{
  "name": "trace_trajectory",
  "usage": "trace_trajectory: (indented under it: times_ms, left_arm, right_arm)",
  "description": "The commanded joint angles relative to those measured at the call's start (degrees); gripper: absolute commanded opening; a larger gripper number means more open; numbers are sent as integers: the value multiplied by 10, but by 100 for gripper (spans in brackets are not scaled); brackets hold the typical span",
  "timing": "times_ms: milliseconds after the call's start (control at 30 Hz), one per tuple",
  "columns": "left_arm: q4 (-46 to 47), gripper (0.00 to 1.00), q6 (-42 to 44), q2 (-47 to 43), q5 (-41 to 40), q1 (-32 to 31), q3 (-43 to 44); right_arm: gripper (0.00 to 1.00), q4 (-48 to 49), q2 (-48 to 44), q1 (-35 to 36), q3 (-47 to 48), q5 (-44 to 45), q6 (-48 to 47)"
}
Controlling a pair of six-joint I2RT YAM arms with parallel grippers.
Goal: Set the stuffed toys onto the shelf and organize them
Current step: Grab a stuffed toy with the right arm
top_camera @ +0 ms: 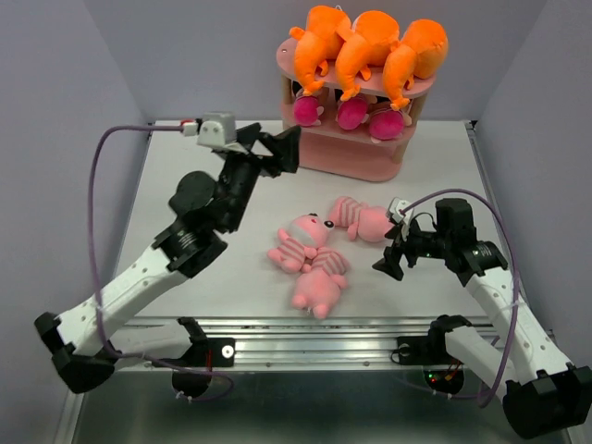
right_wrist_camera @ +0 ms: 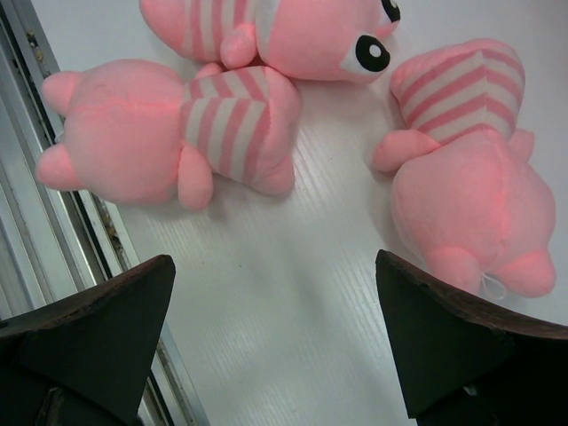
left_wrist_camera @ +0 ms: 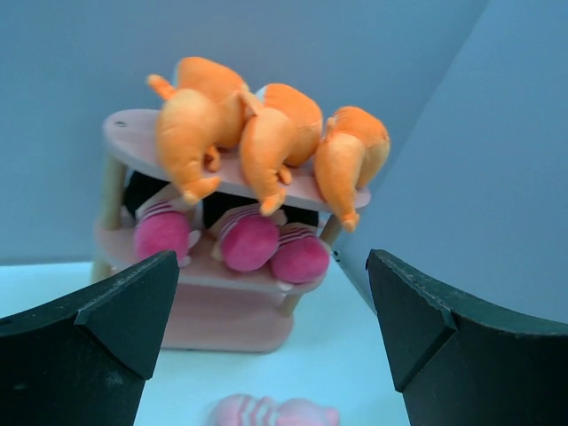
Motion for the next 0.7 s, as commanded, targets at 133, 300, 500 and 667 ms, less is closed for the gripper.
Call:
trace_trajectory:
  times_ms: [133,300,500,667]
  left_arm:
    - [-160,99,72,-276,42,34,-224]
    - [-207,99,64,-356,25,34,-326]
    - [-199,99,76,-377,23,34,-372]
    - [-211,99,70,-401,8,44,-377]
  right_arm:
    - [100,1,18,1,-19,-11,-107]
    - [100,15,80,1,11,23,-141]
    - [100,20,222,1,89,23,-81]
    - [100,98,277,16,117,123,-6]
